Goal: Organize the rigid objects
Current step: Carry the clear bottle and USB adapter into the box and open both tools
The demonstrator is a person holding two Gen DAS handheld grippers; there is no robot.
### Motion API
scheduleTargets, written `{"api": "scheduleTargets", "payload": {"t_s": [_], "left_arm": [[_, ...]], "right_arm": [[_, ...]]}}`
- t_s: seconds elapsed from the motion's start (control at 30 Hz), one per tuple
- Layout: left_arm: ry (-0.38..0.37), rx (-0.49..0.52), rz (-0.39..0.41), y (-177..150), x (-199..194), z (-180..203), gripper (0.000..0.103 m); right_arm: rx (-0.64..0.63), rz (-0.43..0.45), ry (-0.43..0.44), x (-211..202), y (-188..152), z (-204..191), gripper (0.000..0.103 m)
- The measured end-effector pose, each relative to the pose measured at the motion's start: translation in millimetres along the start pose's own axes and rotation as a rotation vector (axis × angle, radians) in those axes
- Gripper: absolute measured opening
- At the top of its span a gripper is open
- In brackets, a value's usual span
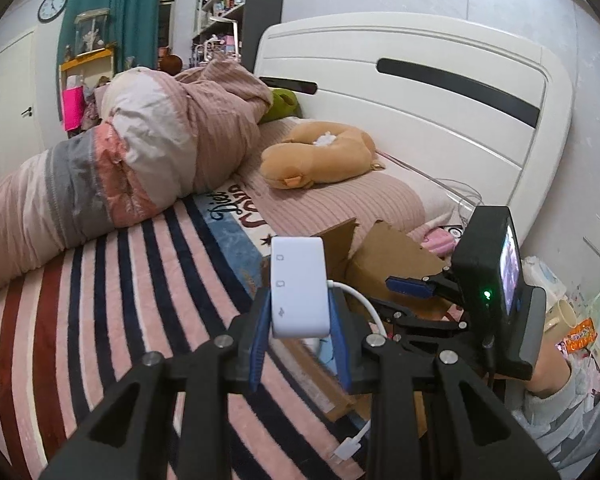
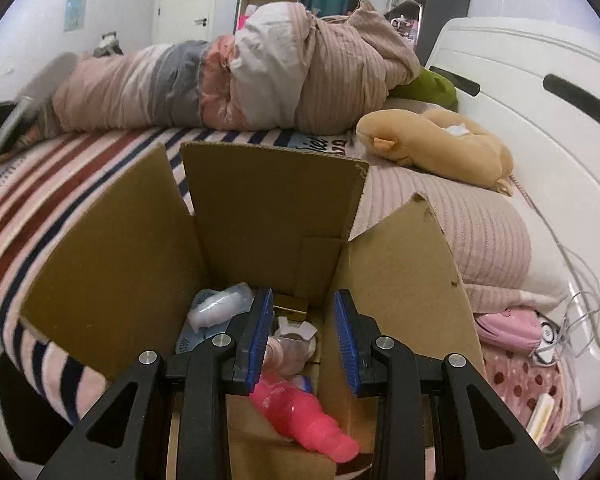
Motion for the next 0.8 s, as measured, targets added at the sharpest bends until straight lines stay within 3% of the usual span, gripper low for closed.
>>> {"api": "scheduleTargets", "payload": {"t_s": [0.37,0.57,0.8], "left_arm": [[-0.047,0.081,-0.118,14,64,52,0.025],[-0.042,0.094,-0.183,11,93,57,0.025],[-0.047,0.101,-0.205,8,101,63,0.026]], "right_arm": [[0.002,0.034,0.078,-13,-12,10,0.031],[0.009,0.052,0.133,-15,-14,14,0.039],[0.029,0.065,0.159,-18,-14,13,0.043]]}}
Point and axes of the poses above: each gripper's, at about its wrist camera, not at the fingertips, and x roughly the way its jaws point, z to its right, y to its top, the point moved 5 cm from there along x, roughly the way its jaws point, and after that the axes turned 8 degrees about y, right-handed, at the moved point
